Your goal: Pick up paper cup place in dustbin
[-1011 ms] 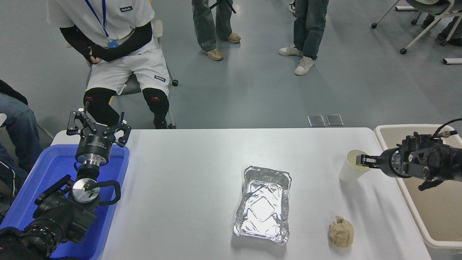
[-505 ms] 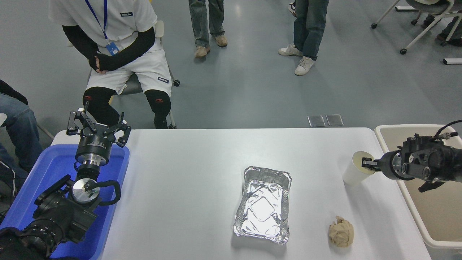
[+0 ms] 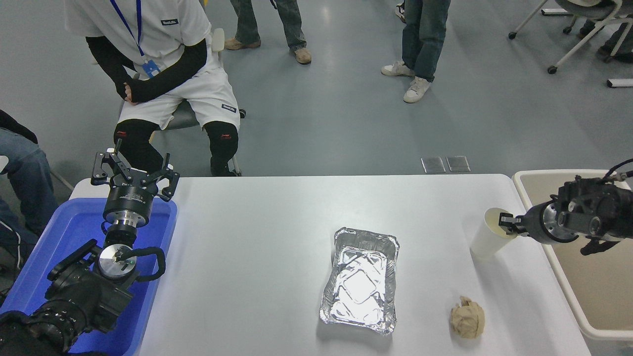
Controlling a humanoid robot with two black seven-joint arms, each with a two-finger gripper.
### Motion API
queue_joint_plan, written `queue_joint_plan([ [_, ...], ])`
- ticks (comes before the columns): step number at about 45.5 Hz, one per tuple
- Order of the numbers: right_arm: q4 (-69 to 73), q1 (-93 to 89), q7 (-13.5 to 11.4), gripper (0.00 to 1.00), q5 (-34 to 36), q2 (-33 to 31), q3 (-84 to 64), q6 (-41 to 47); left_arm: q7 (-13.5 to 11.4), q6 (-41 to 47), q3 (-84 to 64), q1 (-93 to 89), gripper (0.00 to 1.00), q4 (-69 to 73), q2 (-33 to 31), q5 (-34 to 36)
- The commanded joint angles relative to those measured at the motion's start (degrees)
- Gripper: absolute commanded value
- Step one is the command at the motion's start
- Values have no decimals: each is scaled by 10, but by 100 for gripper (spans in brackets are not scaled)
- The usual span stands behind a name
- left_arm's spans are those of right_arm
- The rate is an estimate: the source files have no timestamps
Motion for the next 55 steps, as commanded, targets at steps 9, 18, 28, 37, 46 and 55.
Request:
queue_joint_plan([
  [9,99,155,1,0,-46,-60,-11,140,0,0,0,0,99,0,0,0],
  [18,137,239,0,0,-67,-83,-18,204,0,-1,0,0,99,0,0,0],
  [28,150,315,0,0,-67,-90,-43,270,0,0,0,0,99,0,0,0],
  [37,161,374,0,0,-70,-104,-51,270,0,0,0,0,99,0,0,0],
  [46,194,444,0,0,-94,-104,-60,270,0,-1,0,0,99,0,0,0],
  [55,203,508,-1,0,-95,-105,-67,270,0,0,0,0,99,0,0,0],
])
